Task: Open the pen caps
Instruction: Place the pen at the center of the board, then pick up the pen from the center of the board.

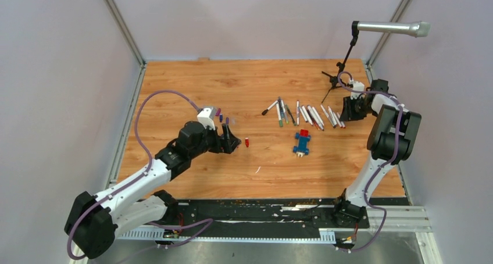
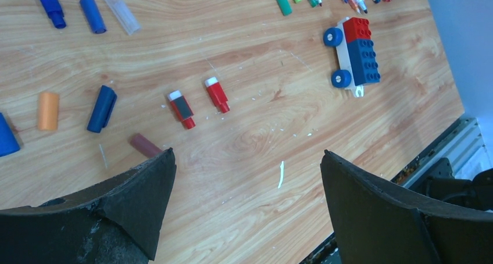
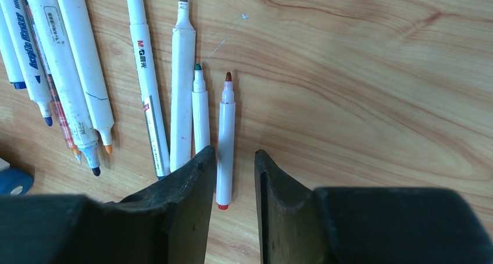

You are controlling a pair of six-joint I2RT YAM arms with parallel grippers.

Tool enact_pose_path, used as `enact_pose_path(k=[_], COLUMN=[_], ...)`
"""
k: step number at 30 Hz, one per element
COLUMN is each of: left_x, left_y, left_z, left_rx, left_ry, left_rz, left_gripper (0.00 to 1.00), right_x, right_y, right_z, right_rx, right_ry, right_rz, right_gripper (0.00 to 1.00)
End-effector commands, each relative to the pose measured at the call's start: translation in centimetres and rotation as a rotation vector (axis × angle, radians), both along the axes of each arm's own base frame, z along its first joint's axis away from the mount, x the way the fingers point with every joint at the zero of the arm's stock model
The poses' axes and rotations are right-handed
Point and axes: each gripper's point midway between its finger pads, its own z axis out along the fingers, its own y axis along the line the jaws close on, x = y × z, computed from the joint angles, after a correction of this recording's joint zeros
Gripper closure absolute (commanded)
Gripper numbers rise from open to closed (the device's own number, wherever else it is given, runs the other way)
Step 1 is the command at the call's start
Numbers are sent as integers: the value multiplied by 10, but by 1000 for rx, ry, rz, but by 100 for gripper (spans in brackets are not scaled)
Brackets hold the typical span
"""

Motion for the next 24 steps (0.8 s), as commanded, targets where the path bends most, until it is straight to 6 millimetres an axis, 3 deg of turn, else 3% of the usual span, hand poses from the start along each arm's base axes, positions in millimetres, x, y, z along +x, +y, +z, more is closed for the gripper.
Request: enact_pose_path(k=[1,8,11,16,20,24], left_x=[8,29,42,65,91,116], left_y=[-18,-47,-60,-69,-67,-77], left_z=[24,24,20,-3,-22,-26], left_rx=[-45,-13,15,155,345,499], left_ry=[-60,-21,12,114,155,138], left_rz=[-68,-146,-172,-176,-152,-147], left_gripper=[0,2,3,8,11,14], right_x=[10,-11,-31,-70,-96,-107], right_y=[2,24,48,88,115,120], right_z=[39,80,98,134,148,152], right_rx=[1,50,138,273,355,333], right_ry=[-108,-221,-263,-321,-396,-472], right_rz=[-9,9,52,155,257,285], right_gripper=[67,63,62,61,59,50])
